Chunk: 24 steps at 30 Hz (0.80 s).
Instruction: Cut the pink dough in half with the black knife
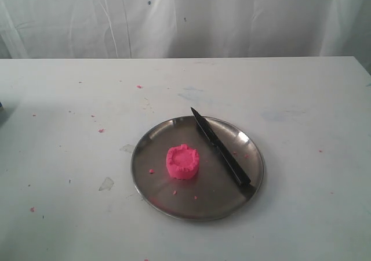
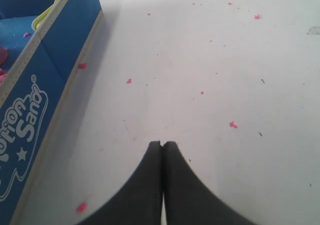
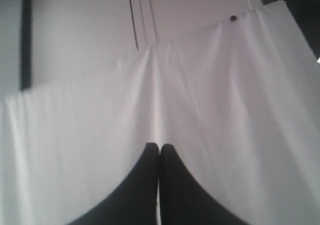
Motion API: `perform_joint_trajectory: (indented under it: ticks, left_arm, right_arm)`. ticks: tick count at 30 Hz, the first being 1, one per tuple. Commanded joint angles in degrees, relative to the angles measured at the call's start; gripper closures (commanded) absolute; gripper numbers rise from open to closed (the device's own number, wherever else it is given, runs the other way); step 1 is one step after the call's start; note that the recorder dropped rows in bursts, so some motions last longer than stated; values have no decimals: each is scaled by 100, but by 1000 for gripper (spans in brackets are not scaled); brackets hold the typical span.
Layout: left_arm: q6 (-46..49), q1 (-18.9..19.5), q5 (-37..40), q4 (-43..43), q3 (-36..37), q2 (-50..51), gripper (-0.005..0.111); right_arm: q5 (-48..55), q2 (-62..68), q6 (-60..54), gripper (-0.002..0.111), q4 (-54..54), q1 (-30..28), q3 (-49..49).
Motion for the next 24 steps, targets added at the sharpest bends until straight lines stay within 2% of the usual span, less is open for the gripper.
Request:
perform_joint_trajectory:
  ticks: [1,10,17,20,24]
  left_arm:
    - [-5,13,3,-30,17,-26,107]
    - [-5,13,3,-30,17,-26,107]
    - [-5,13,3,-30,17,-26,107]
    - [-5,13,3,-30,17,-26,107]
    - [-5,13,3,-30,17,-26,107]
  right_arm:
    - [-1493,-18,2293,108,108,-33,-18]
    - [-1866,-18,2518,108,1963,-33,-18]
    - [-1623,-18,2518,108,3221,-33,-18]
    - [-1285,-18,2464,108,2916,-33,-114]
    - [-248,-18,1672,108,1179,-33,-569]
